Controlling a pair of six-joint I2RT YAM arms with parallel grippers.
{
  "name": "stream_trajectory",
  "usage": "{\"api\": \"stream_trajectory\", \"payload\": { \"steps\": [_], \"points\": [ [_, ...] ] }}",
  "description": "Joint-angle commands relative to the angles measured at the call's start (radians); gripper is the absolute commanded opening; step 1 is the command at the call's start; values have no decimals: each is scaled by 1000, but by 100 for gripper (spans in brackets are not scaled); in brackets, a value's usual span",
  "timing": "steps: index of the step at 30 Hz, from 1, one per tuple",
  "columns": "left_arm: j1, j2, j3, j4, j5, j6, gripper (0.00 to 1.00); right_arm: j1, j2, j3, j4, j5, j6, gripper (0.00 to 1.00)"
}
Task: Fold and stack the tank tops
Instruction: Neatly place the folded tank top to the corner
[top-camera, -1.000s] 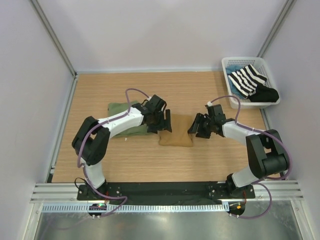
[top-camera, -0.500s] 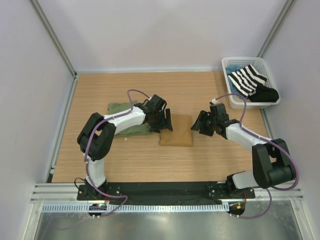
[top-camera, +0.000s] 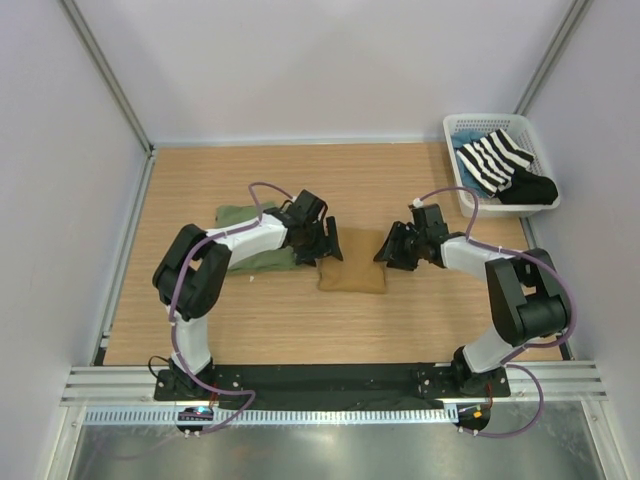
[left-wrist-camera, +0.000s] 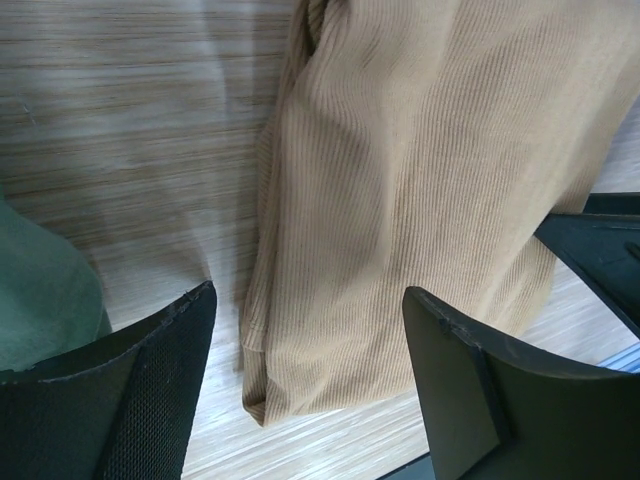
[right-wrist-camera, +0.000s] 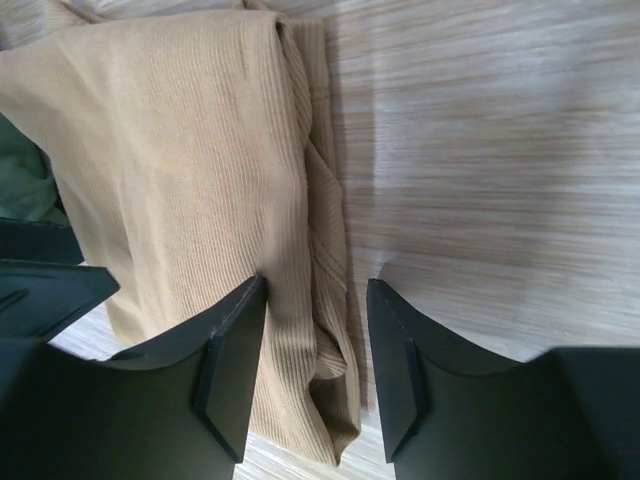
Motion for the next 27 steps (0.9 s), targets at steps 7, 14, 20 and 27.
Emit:
{"api": "stream_trajectory", "payload": {
  "steps": [7,14,20,27],
  "points": [
    [7,39,-5,73,14,-38,59,1,61,35,65,-24,-1,39],
    [5,69,-10,99,-12,-70,40,7,107,38,106,-47,19,30],
    [2,55,-7,104,-44,-50,0,12,91,54,94,-36,11,1],
    [1,-2,34,36,-83,-16,0,57,19,129,-10,-6,-10,1]
  ]
}}
